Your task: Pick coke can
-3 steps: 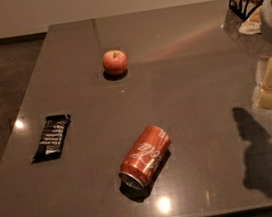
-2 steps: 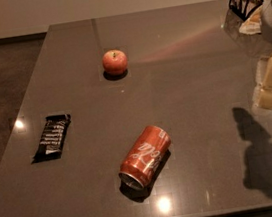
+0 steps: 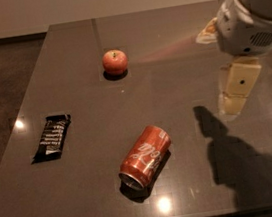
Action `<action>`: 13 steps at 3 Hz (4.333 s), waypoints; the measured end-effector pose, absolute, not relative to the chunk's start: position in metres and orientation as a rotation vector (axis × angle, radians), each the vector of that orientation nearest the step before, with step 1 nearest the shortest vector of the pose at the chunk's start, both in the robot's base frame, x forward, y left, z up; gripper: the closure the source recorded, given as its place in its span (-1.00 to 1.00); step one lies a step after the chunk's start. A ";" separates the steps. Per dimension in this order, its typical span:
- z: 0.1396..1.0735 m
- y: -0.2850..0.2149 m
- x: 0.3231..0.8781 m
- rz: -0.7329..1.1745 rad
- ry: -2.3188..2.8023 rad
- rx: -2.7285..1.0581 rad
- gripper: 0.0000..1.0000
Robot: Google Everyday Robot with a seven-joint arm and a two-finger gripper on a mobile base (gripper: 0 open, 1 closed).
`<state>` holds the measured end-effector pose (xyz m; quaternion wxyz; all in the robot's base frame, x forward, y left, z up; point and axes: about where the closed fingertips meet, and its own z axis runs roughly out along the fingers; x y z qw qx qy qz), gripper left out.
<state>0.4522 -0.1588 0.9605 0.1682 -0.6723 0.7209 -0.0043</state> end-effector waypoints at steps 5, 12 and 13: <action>0.869 -0.021 0.403 0.159 1.304 -2.565 -1.00; 0.951 -0.035 0.426 0.282 1.155 -2.564 1.00; 0.969 -0.036 0.429 0.333 1.175 -2.479 1.00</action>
Offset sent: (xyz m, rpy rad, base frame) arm -0.0210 0.1339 -0.0686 -0.0123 0.0399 0.5071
